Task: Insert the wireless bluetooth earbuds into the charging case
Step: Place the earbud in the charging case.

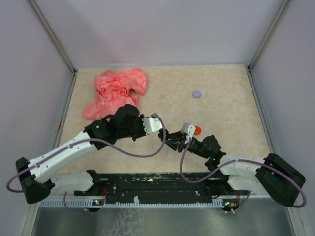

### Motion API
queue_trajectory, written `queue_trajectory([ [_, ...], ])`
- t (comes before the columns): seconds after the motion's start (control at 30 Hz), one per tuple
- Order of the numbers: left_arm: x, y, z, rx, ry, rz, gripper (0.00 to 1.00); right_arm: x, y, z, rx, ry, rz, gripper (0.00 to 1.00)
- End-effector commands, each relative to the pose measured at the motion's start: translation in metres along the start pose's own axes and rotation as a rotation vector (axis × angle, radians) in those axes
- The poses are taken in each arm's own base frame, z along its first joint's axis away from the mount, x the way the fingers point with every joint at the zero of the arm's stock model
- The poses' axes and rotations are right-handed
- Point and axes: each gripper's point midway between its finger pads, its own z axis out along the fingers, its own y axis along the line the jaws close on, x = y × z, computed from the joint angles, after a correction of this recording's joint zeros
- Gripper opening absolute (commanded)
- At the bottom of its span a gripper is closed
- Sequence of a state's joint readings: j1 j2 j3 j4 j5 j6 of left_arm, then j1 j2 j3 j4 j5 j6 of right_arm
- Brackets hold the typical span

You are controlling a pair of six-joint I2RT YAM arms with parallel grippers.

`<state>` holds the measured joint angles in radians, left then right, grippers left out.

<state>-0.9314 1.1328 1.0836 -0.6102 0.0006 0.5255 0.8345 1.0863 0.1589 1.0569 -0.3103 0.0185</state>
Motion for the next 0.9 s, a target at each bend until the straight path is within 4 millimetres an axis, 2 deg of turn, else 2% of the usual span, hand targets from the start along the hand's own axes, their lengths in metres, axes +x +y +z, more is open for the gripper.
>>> queue_trajectory([
  [0.0,-0.014,-0.002,-0.006,0.018,-0.006,0.202,0.00,-0.032,0.000,0.011,-0.023,-0.097,-0.016,0.00],
  [0.27,-0.027,-0.011,-0.006,-0.026,0.011,0.412,0.01,-0.034,0.005,0.014,-0.051,-0.113,-0.001,0.00],
  [0.53,-0.041,-0.038,-0.003,-0.004,-0.035,0.563,0.00,-0.039,0.005,0.015,-0.057,-0.129,0.004,0.00],
  [0.87,-0.039,-0.037,0.003,-0.023,0.009,0.655,0.00,-0.039,0.009,0.016,-0.079,-0.135,0.012,0.00],
])
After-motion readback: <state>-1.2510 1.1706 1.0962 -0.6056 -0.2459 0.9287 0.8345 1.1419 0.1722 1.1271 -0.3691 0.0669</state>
